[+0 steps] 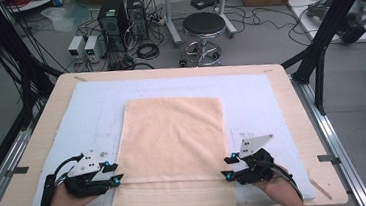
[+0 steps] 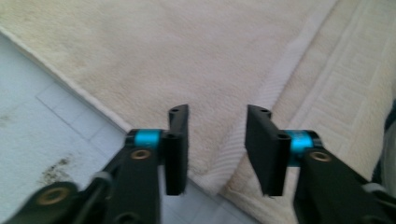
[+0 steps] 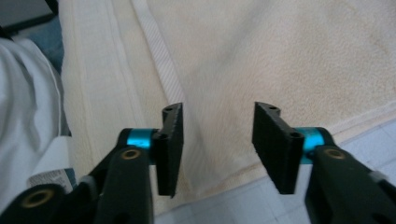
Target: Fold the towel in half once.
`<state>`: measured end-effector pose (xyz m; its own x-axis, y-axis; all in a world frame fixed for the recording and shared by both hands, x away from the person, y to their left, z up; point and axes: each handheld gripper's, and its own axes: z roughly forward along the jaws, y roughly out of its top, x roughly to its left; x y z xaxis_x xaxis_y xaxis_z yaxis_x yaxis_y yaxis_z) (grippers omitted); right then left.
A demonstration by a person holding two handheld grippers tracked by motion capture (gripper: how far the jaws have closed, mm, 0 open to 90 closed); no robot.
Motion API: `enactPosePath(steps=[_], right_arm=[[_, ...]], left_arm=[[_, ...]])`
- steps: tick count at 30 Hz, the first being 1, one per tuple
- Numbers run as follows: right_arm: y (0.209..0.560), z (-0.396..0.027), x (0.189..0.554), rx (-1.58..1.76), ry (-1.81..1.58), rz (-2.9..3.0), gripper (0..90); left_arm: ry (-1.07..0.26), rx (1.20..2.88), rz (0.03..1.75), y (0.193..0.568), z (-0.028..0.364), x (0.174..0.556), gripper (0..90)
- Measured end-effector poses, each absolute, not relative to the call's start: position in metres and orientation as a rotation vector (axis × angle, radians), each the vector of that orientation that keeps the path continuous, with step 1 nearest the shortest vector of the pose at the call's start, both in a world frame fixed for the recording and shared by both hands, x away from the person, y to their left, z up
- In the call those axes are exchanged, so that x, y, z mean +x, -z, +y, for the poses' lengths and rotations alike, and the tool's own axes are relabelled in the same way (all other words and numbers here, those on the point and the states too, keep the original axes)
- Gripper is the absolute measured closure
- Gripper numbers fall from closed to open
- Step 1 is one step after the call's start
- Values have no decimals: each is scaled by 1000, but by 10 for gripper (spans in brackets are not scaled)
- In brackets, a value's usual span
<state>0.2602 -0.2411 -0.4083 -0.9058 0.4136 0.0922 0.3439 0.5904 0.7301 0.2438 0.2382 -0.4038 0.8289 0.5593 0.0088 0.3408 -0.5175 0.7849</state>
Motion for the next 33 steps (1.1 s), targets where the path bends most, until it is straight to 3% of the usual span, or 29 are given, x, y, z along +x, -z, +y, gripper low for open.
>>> enactPosePath(steps=[12, 17, 21, 26, 30, 33], right_arm=[[415, -218, 304, 651, -1117, 2691, 472], [427, -215, 315, 668, -978, 2716, 552], [430, -220, 320, 694, -1036, 2726, 684], [429, -222, 321, 704, -1048, 2733, 780], [427, -222, 320, 695, -1057, 2730, 821], [423, -225, 319, 703, -1075, 2719, 831]], left_arm=[[-308, 2180, 636, 415, 209, 292, 485], [-276, 2224, 664, 426, 203, 305, 502], [-254, 2235, 684, 434, 204, 307, 573], [-292, 2246, 670, 433, 203, 304, 702], [-313, 2252, 669, 431, 200, 304, 814], [-305, 2227, 679, 427, 201, 303, 836]])
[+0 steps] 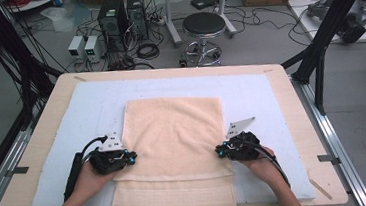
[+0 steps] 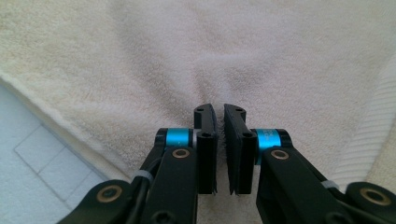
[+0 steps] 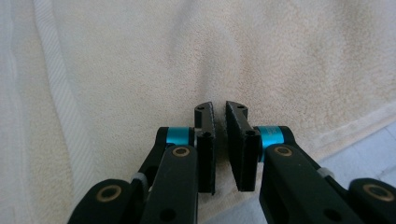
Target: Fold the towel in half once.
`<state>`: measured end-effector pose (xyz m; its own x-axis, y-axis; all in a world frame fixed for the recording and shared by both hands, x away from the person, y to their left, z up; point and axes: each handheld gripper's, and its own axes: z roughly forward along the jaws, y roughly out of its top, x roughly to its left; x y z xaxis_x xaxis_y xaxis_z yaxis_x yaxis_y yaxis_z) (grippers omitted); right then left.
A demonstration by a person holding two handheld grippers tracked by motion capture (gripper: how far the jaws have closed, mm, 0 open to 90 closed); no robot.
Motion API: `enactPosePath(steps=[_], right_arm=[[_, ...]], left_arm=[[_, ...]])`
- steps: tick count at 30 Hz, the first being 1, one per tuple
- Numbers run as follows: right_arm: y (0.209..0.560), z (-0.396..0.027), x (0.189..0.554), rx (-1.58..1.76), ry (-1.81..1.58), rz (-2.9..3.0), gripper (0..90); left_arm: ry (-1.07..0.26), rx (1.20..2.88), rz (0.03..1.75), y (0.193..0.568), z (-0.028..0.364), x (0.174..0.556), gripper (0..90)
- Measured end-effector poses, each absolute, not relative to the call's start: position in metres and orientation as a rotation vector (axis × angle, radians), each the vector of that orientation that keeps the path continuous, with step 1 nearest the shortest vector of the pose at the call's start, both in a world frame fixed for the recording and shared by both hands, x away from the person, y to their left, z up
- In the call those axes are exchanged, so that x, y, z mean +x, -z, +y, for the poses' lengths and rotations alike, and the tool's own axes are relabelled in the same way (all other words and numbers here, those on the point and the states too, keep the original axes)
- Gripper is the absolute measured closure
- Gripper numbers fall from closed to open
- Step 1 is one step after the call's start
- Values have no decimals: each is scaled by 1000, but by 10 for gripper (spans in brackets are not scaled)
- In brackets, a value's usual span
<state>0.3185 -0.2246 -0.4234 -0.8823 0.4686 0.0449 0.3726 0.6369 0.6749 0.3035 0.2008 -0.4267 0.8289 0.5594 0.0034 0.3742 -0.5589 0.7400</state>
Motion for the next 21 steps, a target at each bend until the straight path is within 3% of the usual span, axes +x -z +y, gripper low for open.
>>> enactPosePath(steps=[14, 21], right_arm=[[390, -231, 276, 585, -1152, 2695, 837], [400, -227, 268, 563, -1088, 2757, 830]], left_arm=[[-251, 2160, 640, 401, 219, 263, 838], [-236, 2190, 637, 407, 217, 262, 825]])
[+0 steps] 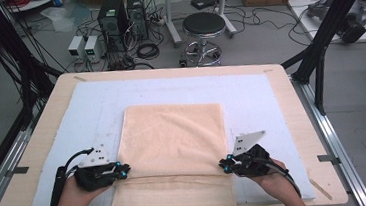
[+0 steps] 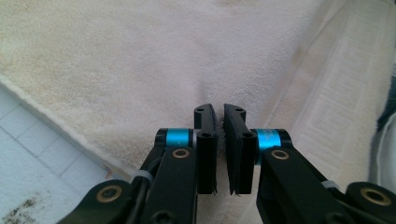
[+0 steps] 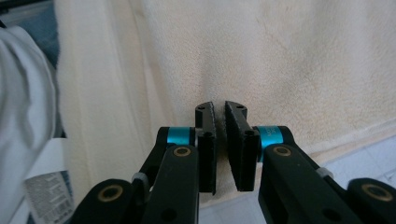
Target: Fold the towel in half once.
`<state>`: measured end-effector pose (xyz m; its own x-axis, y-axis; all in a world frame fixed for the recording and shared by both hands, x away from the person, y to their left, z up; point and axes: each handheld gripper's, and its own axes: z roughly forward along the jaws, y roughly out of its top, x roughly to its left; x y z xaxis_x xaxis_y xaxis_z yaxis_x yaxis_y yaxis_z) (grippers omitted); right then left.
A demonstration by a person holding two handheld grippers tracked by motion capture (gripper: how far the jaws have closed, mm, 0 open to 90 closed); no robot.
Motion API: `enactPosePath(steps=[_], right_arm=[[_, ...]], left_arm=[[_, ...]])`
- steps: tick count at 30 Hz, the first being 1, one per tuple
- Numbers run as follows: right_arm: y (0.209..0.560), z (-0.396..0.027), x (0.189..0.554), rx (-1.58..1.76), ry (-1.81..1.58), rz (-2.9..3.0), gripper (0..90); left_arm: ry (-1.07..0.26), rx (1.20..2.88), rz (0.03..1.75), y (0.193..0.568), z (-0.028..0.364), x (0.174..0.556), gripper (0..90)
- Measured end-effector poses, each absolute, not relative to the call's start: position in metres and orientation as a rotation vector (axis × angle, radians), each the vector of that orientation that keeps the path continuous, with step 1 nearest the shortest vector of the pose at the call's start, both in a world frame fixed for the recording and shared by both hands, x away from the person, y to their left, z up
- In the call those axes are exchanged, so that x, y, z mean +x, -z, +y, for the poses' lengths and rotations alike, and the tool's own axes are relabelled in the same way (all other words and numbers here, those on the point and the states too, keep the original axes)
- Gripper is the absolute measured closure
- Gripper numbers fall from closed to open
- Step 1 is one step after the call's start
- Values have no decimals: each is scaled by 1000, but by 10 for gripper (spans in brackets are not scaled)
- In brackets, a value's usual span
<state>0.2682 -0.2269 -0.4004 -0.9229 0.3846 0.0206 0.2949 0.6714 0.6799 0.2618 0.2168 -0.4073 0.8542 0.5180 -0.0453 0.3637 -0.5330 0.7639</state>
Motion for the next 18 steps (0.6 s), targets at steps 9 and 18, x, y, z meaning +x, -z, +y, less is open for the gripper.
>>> enactPosePath(steps=[9, 18], right_arm=[[410, -228, 289, 638, -1119, 2736, 728], [393, -228, 272, 562, -1179, 2690, 706]], left_arm=[[-252, 2157, 684, 406, 215, 286, 666], [-294, 2117, 644, 392, 227, 263, 622]])
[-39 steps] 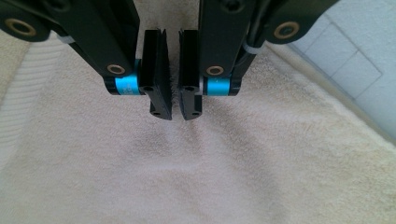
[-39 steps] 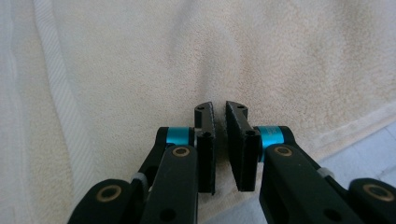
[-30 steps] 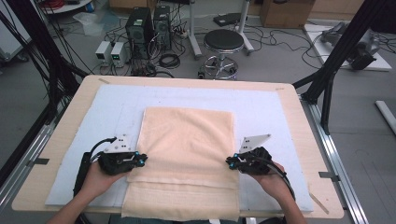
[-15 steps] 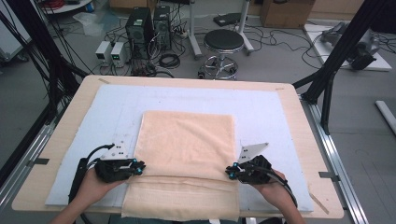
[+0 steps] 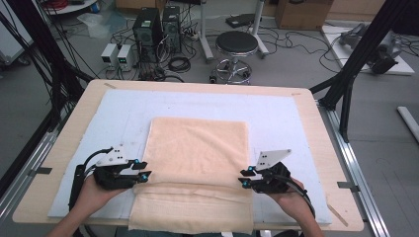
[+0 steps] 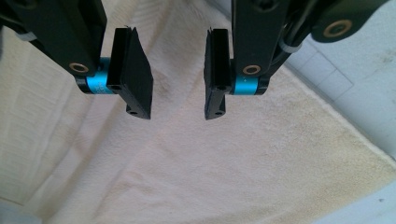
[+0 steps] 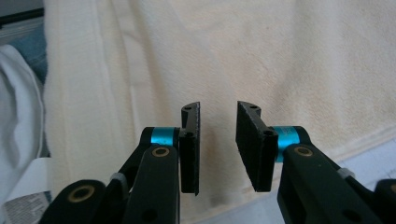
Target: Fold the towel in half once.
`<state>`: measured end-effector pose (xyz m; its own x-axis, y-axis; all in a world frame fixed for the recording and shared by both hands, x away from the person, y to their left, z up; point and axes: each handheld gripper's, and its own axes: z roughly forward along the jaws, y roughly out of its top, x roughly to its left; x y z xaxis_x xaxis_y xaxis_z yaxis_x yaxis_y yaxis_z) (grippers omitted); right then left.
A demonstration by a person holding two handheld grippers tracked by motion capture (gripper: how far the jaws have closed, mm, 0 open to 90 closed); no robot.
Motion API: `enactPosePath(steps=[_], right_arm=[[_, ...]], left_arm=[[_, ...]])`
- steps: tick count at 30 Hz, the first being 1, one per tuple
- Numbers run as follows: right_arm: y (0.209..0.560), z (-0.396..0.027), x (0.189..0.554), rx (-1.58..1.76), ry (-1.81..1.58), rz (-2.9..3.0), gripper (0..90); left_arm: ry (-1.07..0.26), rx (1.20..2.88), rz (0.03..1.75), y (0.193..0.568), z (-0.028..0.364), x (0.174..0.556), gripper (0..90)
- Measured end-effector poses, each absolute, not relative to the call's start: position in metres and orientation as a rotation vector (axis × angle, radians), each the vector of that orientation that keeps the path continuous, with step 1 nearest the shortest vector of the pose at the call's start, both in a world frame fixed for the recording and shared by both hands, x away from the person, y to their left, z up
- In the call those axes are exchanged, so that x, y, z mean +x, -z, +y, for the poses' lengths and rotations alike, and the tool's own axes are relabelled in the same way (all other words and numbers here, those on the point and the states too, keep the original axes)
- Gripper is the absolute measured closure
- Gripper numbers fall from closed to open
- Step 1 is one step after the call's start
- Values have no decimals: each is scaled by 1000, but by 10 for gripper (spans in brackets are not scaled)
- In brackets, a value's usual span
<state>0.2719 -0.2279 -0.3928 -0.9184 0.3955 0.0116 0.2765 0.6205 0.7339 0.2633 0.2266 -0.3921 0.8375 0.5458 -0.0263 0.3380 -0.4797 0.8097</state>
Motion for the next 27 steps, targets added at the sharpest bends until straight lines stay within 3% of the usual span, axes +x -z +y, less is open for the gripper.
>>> enactPosePath(steps=[10, 11, 13, 17, 23, 27], right_arm=[[404, -205, 279, 477, -1055, 2720, 555], [406, -204, 282, 480, -1042, 2740, 597], [409, -202, 287, 443, -1016, 2784, 781], [405, -203, 295, 488, -1004, 2763, 832], [410, -205, 322, 615, -985, 2749, 812], [414, -205, 329, 647, -989, 2733, 710]], left_arm=[[-278, 2235, 632, 413, 215, 274, 580], [-266, 2238, 629, 414, 214, 276, 602], [-264, 2254, 610, 414, 211, 280, 774], [-253, 2218, 661, 413, 208, 293, 839], [-275, 2190, 785, 423, 205, 318, 812], [-301, 2177, 817, 422, 208, 319, 643]])
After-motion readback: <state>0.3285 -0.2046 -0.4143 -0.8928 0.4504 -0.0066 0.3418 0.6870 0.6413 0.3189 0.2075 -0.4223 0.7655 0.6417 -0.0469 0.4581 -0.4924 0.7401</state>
